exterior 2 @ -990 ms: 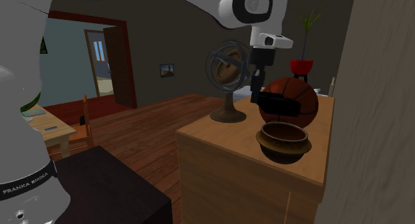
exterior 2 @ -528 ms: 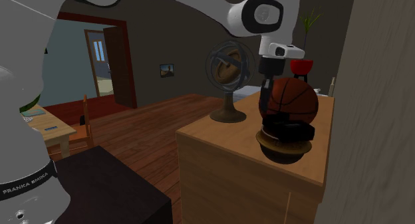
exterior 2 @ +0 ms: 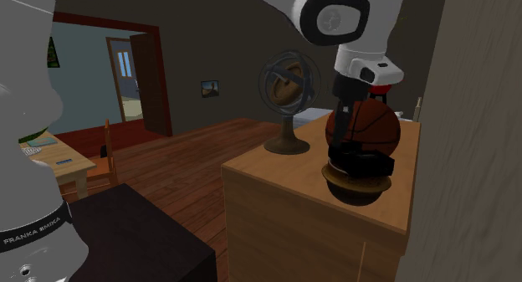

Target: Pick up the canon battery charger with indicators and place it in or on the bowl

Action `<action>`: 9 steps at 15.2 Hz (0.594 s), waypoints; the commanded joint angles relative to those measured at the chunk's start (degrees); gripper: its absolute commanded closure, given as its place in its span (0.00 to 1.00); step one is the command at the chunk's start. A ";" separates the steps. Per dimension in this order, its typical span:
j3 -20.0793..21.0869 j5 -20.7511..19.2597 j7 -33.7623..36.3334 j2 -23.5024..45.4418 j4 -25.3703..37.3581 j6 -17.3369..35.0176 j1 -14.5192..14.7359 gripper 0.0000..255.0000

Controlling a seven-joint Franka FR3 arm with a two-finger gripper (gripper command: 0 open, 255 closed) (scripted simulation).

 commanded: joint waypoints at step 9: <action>5.06 35.28 -38.85 0.85 -3.18 -3.40 -15.61 0.00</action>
